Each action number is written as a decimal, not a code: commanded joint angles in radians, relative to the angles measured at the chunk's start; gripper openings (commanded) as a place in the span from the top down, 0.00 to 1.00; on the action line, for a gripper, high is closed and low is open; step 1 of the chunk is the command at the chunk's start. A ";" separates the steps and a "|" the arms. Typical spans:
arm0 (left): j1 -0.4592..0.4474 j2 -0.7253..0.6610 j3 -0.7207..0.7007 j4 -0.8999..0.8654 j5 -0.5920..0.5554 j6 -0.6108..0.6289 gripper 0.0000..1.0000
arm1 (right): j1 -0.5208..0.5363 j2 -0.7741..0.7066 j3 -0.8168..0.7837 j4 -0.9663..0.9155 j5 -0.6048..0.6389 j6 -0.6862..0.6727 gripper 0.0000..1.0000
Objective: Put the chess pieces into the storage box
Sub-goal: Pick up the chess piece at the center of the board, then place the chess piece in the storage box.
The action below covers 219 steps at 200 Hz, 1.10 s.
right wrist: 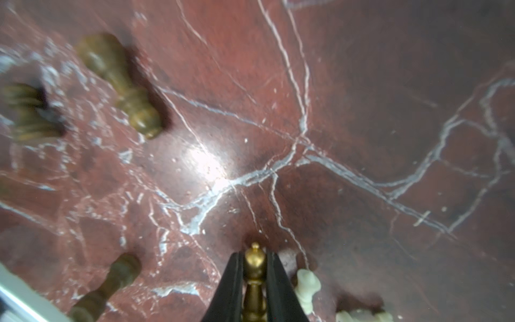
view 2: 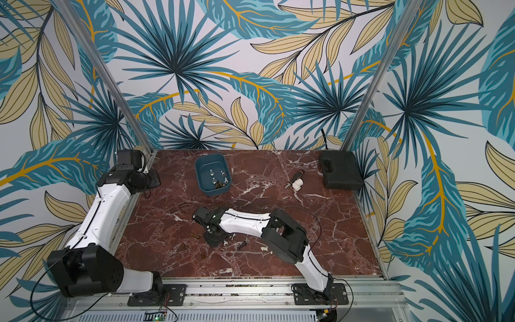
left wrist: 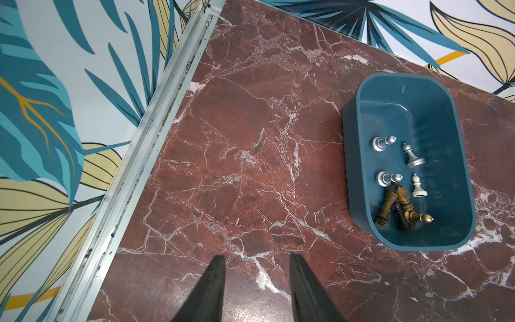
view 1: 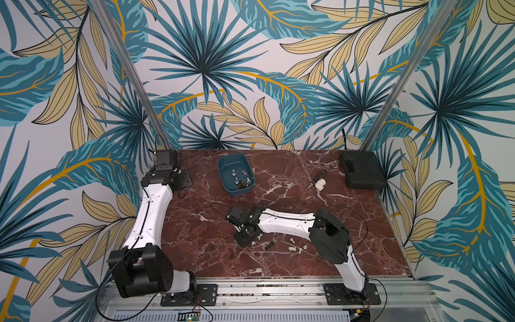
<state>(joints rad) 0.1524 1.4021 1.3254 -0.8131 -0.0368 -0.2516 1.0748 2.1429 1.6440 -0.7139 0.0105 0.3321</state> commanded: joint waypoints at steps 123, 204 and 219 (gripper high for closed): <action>0.013 -0.091 -0.057 0.072 0.083 -0.025 0.58 | -0.328 0.170 0.583 -0.002 0.081 -0.102 0.83; 0.012 -0.084 -0.056 0.077 0.122 -0.038 0.58 | -0.346 0.427 0.815 0.085 0.158 -0.281 0.82; 0.013 -0.083 -0.056 0.077 0.127 -0.040 0.57 | -0.346 0.434 0.815 0.105 0.172 -0.298 0.82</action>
<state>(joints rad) 0.1555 1.3243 1.2758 -0.7532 0.0711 -0.2813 0.7280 2.5752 2.4256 -0.6731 0.1398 0.0917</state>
